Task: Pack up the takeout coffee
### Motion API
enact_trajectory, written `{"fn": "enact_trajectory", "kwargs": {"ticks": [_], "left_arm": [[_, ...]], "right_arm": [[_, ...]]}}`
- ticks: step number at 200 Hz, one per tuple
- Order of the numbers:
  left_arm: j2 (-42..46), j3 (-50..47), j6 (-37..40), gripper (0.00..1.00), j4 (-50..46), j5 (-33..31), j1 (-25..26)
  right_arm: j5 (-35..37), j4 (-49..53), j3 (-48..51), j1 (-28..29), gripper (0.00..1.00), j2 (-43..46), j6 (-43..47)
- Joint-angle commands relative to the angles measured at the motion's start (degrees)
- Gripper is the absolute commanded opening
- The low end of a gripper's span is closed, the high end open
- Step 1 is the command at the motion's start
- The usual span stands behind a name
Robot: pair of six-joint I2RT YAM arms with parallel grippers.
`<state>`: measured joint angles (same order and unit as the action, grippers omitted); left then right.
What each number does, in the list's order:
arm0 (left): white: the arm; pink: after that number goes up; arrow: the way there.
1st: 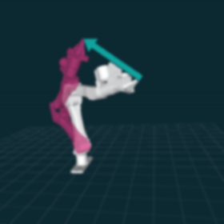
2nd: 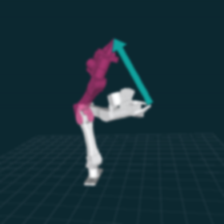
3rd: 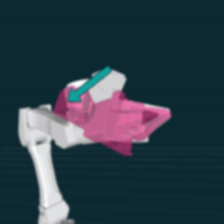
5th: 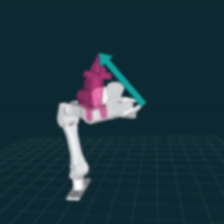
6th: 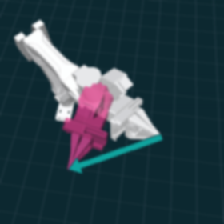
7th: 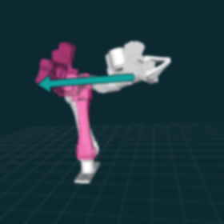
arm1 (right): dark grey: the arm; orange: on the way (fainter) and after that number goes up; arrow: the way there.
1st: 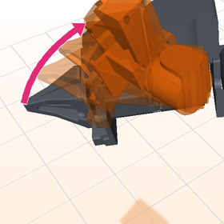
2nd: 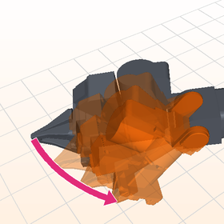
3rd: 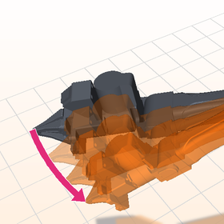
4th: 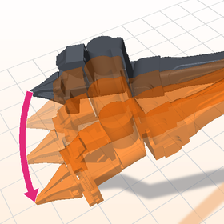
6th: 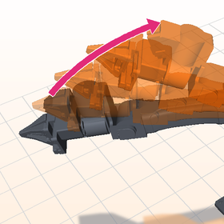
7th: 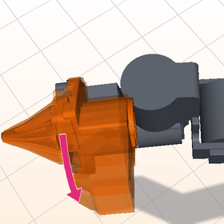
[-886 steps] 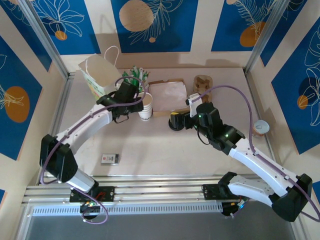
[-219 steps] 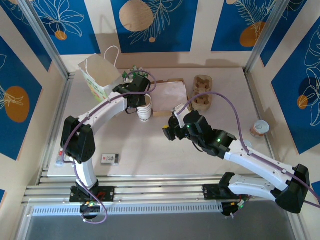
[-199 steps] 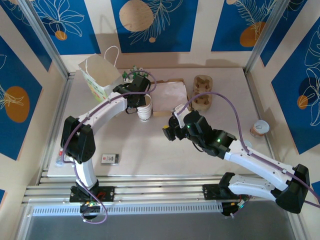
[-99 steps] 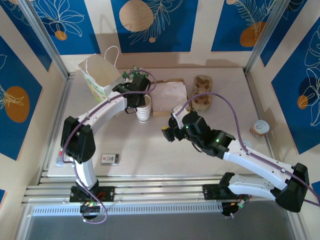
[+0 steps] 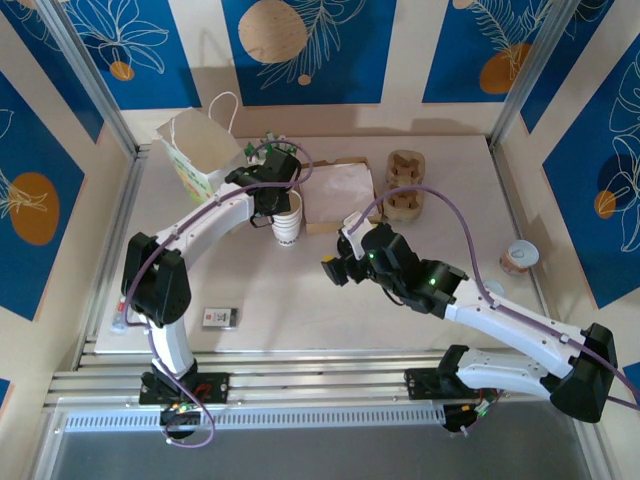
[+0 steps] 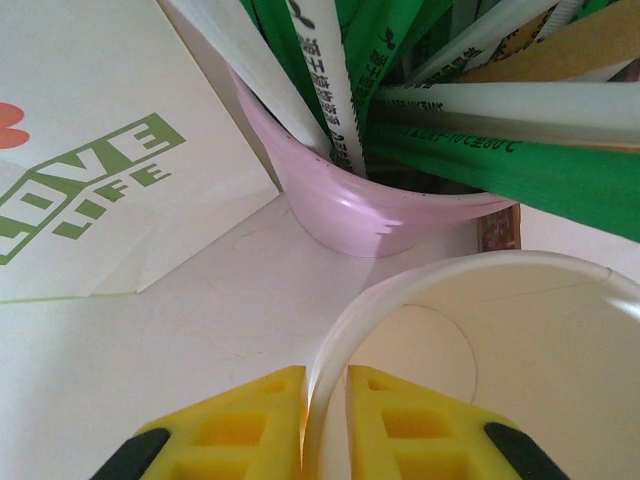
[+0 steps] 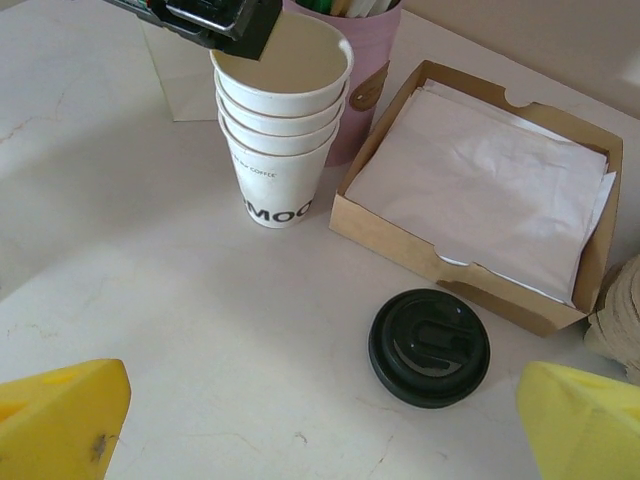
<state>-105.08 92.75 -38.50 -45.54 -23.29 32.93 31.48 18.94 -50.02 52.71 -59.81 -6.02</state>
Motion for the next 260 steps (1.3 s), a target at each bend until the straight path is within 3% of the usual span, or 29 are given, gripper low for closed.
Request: {"fn": "enact_trajectory", "kwargs": {"ticks": [1,151,200,234,260], "left_arm": [[1.5,2.0,0.6,0.17,-1.8,-1.7,0.6],[3.4,1.0,0.9,0.00,-1.7,-2.9,0.6],[4.2,-0.1,0.2,0.00,-1.1,-2.0,0.6],[5.3,-1.7,-1.9,0.00,-0.1,-0.1,0.6],[6.4,-3.2,-3.6,0.00,0.8,1.6,0.6]], "right_arm": [[0.0,-0.1,-0.4,0.6,0.99,-0.2,1.0],[0.9,0.1,-0.6,1.8,0.99,-1.6,1.9],[1.5,-0.2,-0.4,2.3,0.99,-2.1,2.5],[1.2,-7.0,1.9,2.5,0.99,-2.5,2.9],[-0.7,-21.0,7.7,2.5,0.99,-3.0,4.5]]}}
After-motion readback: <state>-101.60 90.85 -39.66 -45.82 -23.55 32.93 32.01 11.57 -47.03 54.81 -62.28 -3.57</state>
